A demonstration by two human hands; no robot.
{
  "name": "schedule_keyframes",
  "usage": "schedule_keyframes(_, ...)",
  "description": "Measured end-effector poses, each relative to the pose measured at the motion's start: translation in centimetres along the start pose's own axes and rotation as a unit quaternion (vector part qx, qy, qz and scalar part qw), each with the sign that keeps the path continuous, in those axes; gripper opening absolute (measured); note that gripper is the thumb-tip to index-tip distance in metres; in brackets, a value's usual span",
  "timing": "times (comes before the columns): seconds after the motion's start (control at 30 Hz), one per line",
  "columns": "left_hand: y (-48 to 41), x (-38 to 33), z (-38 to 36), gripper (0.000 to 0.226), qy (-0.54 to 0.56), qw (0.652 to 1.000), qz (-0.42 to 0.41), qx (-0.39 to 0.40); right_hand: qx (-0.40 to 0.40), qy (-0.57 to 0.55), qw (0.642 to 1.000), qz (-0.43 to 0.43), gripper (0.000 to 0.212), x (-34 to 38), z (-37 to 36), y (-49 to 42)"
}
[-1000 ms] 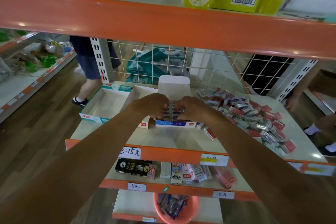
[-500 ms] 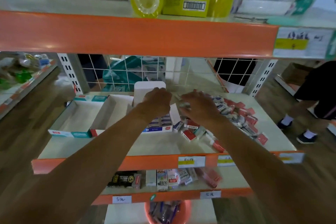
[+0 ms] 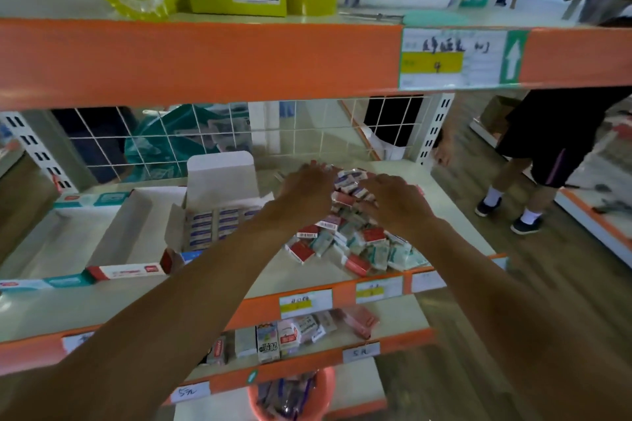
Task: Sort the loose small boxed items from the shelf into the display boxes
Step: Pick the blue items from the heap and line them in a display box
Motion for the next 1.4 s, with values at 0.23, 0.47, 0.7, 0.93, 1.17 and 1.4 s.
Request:
schedule_keyframes(0.23,-0.4,-2.6,-1.6,0.024,0.009,0.999,-0.048,-0.009,0.014,-0.014,1.000,0.017,0.030,-2.4,-0.5,1.7)
schedule_keyframes(0.47,-0.8,-4.4,-2.6,0.020,0.025,0.998,-0.049,-0.002,0.030,-0.032,0.998,0.045,0.026,-3.0,-0.2,2.5)
schedule_keyframes(0.7,-2.3,-4.8,-4.3,0.025,0.029,0.998,-0.052,0.008,0.059,-0.047,0.995,0.058,0.026,-3.7,0.1,2.7)
schedule_keyframes(0.93,-3.2,-5.5,-4.1,0.014,0.061,0.997,-0.053,0.011,0.032,-0.090,0.995,0.035,0.015,-3.5,0.8,2.5)
schedule_keyframes(1.17,-2.7,-4.8,-3.3,0.027,0.148,0.988,-0.015,0.032,-0.058,-0.265,0.962,-0.034,0.011,-4.3,0.2,2.4)
schedule_keyframes(1.4,-0.9,-2.0,-0.9,0.016,0.299,0.953,0.052,0.017,-0.062,-0.363,0.929,-0.031,0.022,-1.9,0.4,0.9)
Point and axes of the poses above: each hand's wrist, its own y-axis away from the middle knuckle, its own z-axis out of the back of the hand, x = y × z, the point moved 1 cm from there along -y, towards the middle knuckle, and after that the axes turned 2 degrees about x, right-handed, at the moved point
